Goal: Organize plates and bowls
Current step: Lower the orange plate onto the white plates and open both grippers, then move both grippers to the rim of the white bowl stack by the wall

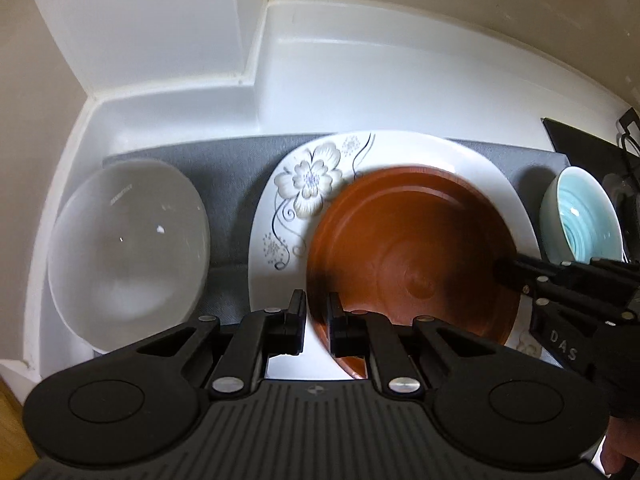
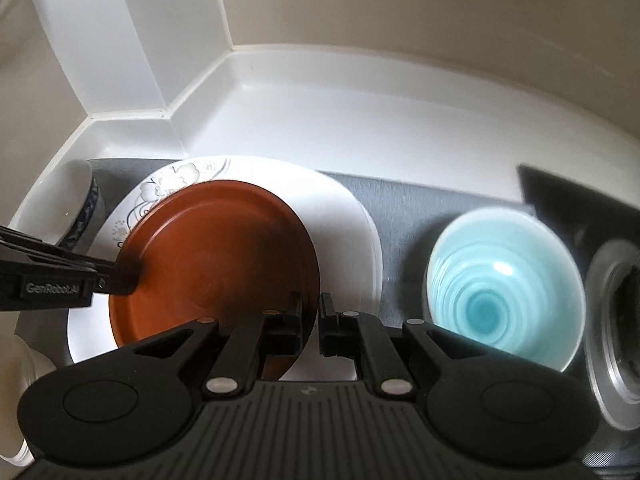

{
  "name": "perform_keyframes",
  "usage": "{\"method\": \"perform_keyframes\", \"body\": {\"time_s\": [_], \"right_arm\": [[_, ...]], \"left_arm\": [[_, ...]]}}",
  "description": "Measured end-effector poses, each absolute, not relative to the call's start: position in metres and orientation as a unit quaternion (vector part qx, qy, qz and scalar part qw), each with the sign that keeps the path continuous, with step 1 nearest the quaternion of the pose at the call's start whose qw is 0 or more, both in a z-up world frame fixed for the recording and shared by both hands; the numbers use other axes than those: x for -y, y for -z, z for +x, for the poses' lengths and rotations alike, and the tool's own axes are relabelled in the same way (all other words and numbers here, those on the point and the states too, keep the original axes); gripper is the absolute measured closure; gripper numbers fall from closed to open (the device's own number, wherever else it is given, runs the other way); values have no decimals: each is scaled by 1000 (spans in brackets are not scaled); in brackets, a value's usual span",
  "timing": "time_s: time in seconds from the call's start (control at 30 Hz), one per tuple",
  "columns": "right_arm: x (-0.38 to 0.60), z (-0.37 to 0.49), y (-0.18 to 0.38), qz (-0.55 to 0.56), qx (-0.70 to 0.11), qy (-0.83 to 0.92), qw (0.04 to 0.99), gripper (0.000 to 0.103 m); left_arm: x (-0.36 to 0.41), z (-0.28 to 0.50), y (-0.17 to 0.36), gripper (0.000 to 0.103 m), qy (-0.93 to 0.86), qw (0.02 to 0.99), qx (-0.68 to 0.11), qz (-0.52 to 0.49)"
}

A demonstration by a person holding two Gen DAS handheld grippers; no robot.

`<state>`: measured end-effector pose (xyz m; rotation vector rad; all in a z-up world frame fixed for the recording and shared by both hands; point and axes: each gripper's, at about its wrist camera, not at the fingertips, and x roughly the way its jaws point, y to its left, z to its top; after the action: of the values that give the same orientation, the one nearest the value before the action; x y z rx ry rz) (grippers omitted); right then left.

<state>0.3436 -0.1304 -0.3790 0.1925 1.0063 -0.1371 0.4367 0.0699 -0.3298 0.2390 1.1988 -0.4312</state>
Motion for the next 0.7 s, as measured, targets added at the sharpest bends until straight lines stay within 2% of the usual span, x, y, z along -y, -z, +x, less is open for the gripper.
{"method": "perform_keyframes", "body": {"time_s": [0.1,0.13,0.17,0.3,0.43,0.57,0.7], "right_arm": [[134,336,377,111,-476,62,870,88],[136,332,375,115,-471,63,872,81],[139,329,373,121,-467,61,874,80],[140,317,364,126,-454,52,881,82],[135,321,370,127,-460,41,878,95],[130,334,368,121,-460,46,879,95],[116,330,346,121,-444,26,887,94]], "left_arm": [[-79,434,319,85,193,807,-548,103],[-82,433,315,83,193,811,-542,103],[-83,432,310,81,193,816,-536,103],[-91,429,304,81,215,817,-527,94],[-84,427,318,82,211,806,-545,98],[-75,428,324,82,210,800,-554,96],[-95,426,301,81,202,817,-535,75]]}}
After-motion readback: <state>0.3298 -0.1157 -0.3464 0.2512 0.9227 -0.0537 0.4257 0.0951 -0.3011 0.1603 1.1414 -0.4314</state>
